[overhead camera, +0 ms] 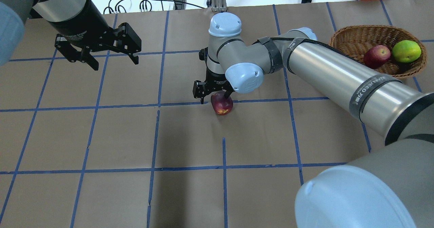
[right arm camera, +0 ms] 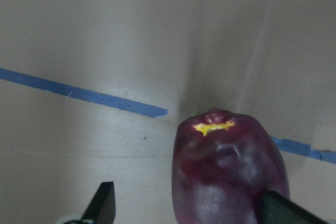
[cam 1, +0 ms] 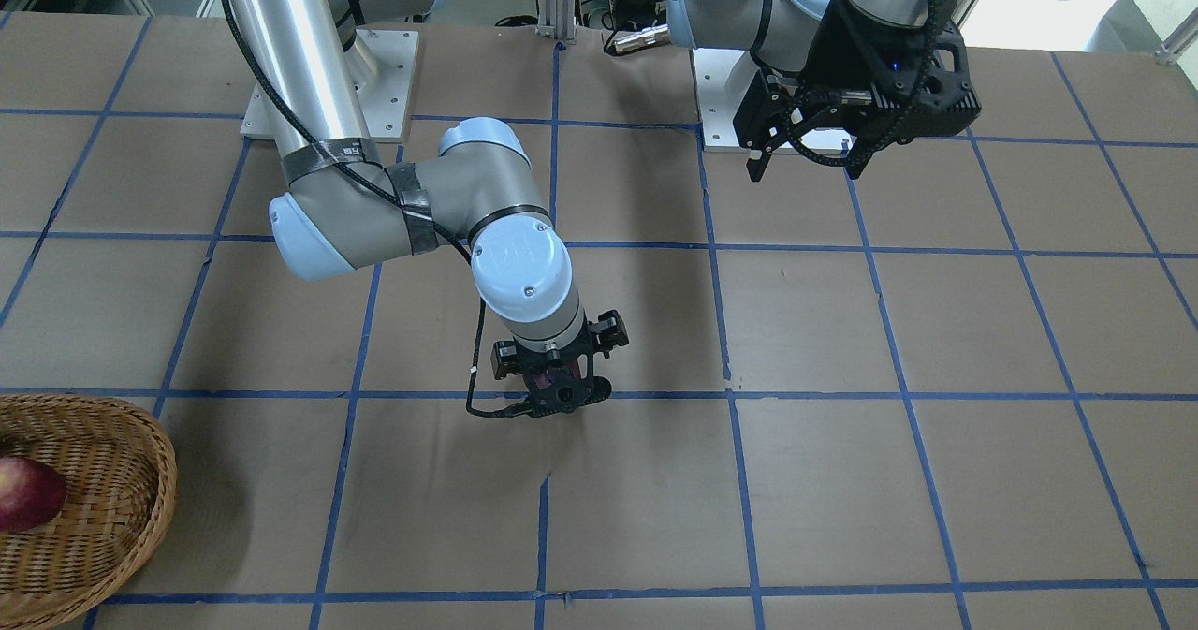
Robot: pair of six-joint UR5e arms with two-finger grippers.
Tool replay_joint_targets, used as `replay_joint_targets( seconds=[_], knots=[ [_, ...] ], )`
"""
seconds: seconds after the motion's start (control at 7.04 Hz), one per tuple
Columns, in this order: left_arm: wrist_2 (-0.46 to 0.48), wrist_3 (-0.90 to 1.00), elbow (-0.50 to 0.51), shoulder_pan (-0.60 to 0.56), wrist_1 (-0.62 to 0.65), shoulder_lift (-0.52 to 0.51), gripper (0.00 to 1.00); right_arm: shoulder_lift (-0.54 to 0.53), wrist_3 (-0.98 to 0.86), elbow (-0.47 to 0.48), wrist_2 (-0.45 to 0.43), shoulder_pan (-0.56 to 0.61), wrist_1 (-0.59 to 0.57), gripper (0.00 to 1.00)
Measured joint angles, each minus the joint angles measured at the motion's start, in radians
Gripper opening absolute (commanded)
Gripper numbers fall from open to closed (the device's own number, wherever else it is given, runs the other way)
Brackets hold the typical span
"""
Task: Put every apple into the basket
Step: 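Lower the right gripper and grasp the dark red apple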
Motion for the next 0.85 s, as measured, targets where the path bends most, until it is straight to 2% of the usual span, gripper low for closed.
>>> replay_joint_targets(
  seconds=[0.28,0.85],
  knots=[
    [0.000,0.000,0.000,0.001,0.005,0.000,1.00,-0.002,0.006,0.012,-0.055,0.000,-0.024,1.00],
    [0.000,0.002,0.000,0.005,0.007,0.000,1.00,-0.001,0.011,0.020,-0.096,0.000,-0.033,1.00]
  ],
)
